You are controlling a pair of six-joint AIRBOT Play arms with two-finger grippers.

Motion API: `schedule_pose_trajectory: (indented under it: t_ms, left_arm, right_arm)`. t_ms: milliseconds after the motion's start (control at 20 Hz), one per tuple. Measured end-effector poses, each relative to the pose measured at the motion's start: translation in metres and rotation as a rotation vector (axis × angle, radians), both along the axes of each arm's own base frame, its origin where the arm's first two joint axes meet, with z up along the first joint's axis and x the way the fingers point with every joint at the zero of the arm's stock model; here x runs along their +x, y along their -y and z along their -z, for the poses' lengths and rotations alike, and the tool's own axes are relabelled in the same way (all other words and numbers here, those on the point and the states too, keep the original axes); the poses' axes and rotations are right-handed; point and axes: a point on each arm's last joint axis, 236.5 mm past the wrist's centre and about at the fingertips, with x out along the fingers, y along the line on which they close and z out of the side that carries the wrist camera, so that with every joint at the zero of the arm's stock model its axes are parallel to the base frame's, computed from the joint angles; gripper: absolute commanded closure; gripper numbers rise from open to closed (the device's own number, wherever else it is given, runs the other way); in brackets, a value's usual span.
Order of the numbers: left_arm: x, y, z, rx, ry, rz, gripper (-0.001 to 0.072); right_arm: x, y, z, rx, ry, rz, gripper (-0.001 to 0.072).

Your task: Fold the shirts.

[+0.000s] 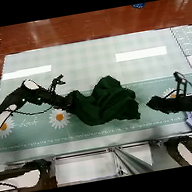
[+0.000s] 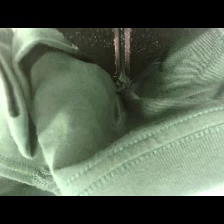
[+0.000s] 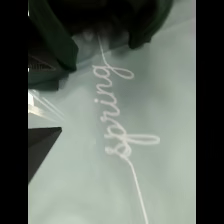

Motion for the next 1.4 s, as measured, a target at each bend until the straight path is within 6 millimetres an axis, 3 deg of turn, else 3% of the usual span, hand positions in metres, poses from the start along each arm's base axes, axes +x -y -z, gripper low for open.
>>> schedule_pose_trajectory:
  t_ms: [250,550,650,700,800,950,1050,1150,1250,1300,1400]
  left_arm:
    - [-0.001,0.0,0.0,-0.002,-0.002,0.001,0.0691]
    - [0.0,0.0,0.0,-0.001,-0.003,0.0,0.0691]
    - [0.002,0.0,-0.001,-0.001,0.004,-0.004,0.0691]
    - [0.004,-0.001,-0.002,-0.002,0.01,-0.007,0.0691]
    - [0.014,-0.001,-0.014,-0.015,0.034,-0.002,0.0691]
    - [0.043,-0.001,-0.062,-0.067,0.148,-0.009,0.0691]
    - [0.072,-0.008,-0.117,-0.095,0.298,-0.036,0.0691]
    - [0.098,-0.024,-0.184,-0.11,0.476,-0.084,0.0691]
    - [0.111,-0.047,-0.26,-0.11,0.659,-0.145,0.0691]
    - [0.114,-0.061,-0.302,-0.107,0.763,-0.187,0.0691]
    - [0.107,-0.089,-0.381,-0.085,0.955,-0.264,0.0691]
  right_arm:
    - [-0.001,-0.034,0.024,0.154,-0.097,-0.071,0.0302]
    - [0.002,-0.064,0.039,0.296,-0.153,-0.098,0.0318]
    - [0.003,-0.076,0.042,0.303,-0.149,-0.148,0.0688]
    - [0.005,-0.083,0.041,0.294,-0.135,-0.191,0.0683]
    - [0.022,-0.105,0.019,0.324,-0.071,-0.275,0.0684]
    - [0.064,-0.125,-0.043,0.318,0.087,-0.395,0.0684]
    - [0.103,-0.126,-0.111,0.252,0.261,-0.449,0.0684]
    - [0.137,-0.115,-0.197,0.132,0.469,-0.463,0.0684]
    - [0.153,-0.095,-0.291,-0.008,0.673,-0.448,0.0685]
    - [0.152,-0.085,-0.341,-0.066,0.776,-0.433,0.0684]
    - [0.134,-0.068,-0.42,-0.156,0.935,-0.405,0.0684]
